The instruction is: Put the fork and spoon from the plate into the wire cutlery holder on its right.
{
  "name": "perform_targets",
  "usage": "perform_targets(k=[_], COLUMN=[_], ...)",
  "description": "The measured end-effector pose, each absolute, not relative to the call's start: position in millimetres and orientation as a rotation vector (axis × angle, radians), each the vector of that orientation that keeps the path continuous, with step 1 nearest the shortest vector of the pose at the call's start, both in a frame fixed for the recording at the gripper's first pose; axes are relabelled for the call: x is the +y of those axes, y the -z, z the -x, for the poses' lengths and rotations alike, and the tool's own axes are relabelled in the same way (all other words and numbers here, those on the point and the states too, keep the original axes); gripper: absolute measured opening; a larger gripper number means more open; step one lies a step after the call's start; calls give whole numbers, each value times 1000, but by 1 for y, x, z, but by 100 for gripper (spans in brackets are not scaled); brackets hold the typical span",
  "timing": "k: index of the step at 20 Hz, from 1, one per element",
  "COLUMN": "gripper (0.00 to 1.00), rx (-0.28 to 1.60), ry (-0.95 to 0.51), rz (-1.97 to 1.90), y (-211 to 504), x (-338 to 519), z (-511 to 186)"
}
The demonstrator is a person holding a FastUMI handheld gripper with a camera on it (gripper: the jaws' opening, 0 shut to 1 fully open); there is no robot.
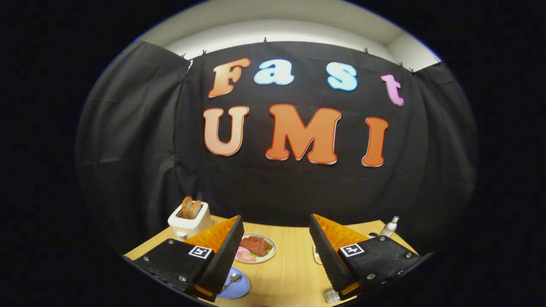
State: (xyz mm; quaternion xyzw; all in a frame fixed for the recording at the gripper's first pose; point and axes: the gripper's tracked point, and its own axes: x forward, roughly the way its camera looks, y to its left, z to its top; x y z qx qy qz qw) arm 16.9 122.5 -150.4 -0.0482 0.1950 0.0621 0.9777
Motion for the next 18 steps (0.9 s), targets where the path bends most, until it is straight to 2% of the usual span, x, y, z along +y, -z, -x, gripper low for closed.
perform_targets(k=[7,14,18], gripper=[93,87,78], rx=[825,1240,1412], ry=[-208,-165,-163], rz=[67,16,-14], y=[266,351,381], x=[184,204,214], z=[22,74,95])
